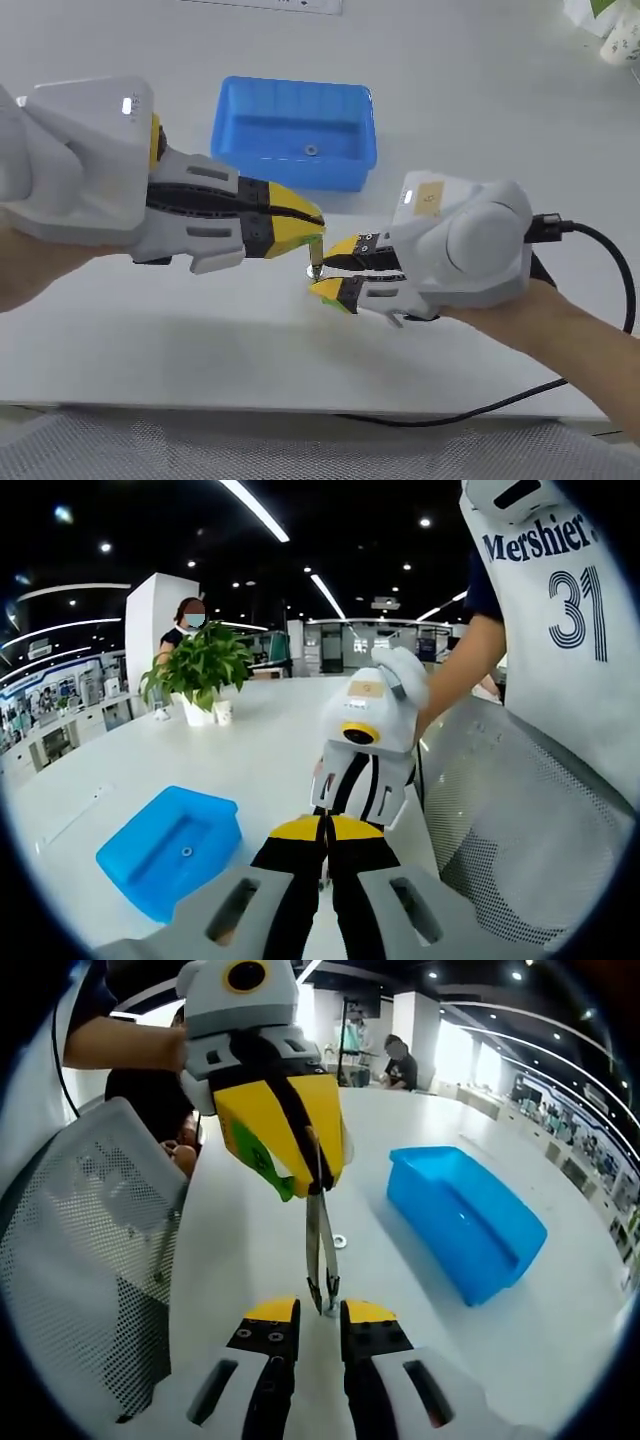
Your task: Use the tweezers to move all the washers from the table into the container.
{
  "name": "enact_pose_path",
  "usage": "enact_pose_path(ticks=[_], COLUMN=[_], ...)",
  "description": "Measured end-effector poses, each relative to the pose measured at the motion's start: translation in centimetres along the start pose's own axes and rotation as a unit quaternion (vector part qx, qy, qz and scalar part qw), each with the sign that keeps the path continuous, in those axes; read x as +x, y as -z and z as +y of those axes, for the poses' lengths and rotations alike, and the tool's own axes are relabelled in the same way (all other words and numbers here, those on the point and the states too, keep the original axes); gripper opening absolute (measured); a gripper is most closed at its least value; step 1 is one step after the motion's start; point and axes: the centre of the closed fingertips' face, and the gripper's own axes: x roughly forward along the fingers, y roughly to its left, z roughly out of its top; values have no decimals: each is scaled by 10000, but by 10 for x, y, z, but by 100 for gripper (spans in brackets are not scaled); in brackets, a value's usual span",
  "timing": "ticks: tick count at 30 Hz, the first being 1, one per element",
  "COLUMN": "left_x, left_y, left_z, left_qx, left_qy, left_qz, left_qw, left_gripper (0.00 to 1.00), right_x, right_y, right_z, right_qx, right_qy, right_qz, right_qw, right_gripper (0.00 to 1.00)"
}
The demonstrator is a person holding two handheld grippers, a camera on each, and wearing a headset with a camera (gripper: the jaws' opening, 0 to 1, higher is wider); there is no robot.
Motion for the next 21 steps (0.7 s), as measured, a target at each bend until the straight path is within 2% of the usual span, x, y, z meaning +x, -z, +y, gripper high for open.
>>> enact_pose_path(ticks=[5, 6, 9, 15, 21], left_x=[0, 0, 0, 0, -2], left_y=[0, 0, 0, 0, -4], left_z=[-1, -1, -1, 0, 2], left_qx=[30, 38, 60, 85, 156], left_qy=[51, 50, 66, 93, 85], left_qz=[50, 64, 90, 125, 158], left_qw=[10000, 10000, 9999, 9998, 9997], left_gripper=[4, 4, 4, 4, 4], right_x=[3, 3, 3, 4, 2], right_y=[-2, -2, -1, 0, -5], right_z=[-3, -1, 2, 2, -2], right_qx=[-190, -229, -413, -512, -575], right_qy=[-183, -310, -419, -502, -393], right_qz=[59, 71, 133, 169, 117], right_qw=[9996, 9992, 9982, 9973, 9975], right_gripper=[14, 13, 11, 9, 9])
